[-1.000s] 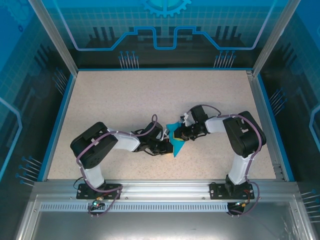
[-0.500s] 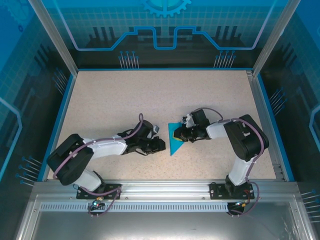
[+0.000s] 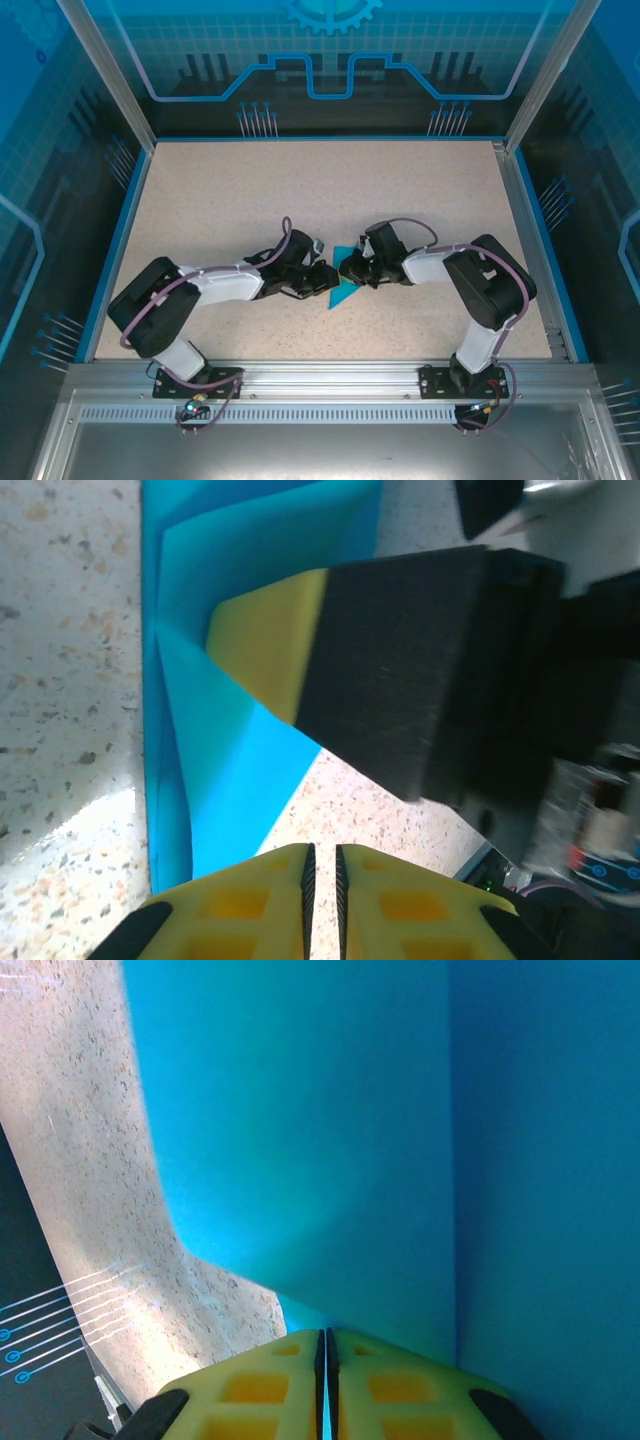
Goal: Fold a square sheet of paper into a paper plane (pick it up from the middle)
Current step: Fourth fold the wing at the center of the table.
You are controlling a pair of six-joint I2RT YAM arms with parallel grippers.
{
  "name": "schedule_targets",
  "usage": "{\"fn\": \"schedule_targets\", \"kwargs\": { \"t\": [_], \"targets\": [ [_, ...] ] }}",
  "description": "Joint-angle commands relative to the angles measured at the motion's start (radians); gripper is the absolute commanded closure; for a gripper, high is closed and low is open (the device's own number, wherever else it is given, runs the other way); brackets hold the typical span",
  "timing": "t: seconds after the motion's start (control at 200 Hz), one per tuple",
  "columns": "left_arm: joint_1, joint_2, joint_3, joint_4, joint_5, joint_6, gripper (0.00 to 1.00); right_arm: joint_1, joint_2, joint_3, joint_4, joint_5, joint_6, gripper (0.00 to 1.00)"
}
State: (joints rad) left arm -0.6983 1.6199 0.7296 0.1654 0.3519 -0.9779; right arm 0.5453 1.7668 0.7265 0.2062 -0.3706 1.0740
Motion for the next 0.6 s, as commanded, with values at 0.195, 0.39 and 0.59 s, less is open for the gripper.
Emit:
{"fn": "schedule_targets", "kwargs": {
  "t": [0.195, 0.39, 0.59],
  "targets": [
    [0.002, 0.097, 0.033, 0.030, 0.031, -0.058, 0.85, 0.018, 0.057, -0.024, -0.126, 0.044, 0.004, 0.87],
    [-0.003, 0.139, 0.026, 0.014, 0.047, -0.058, 0.85, 0.018, 0.050, -0.025, -0.144, 0.046, -0.023, 0.87],
    [-0.037, 0.174, 0.005, -0.033, 0.071, -0.059, 0.85, 0.010, 0.055, -0.020, -0.180, 0.059, -0.073, 0.88]
  ]
}}
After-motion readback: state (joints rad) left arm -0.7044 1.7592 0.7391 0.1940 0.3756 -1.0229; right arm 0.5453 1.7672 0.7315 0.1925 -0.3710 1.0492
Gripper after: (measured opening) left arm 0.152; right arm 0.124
